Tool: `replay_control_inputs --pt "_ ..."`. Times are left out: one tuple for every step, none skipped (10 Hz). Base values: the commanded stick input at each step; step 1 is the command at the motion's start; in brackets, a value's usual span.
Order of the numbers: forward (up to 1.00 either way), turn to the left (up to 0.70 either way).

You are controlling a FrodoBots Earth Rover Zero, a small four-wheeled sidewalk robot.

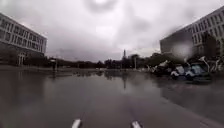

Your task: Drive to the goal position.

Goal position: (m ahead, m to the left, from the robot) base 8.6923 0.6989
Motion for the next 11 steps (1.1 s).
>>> replay_control_inputs --pt "0.7 0.0" --pt "0.7 0.0" --pt "0.7 0.0" --pt "0.7 0.0" --pt "0.7 0.0" --pt "0.7 0.0" --pt "0.7 0.0" --pt "0.7 0.0" --pt "0.7 0.0" --pt "0.7 0.0" --pt "0.7 0.0"
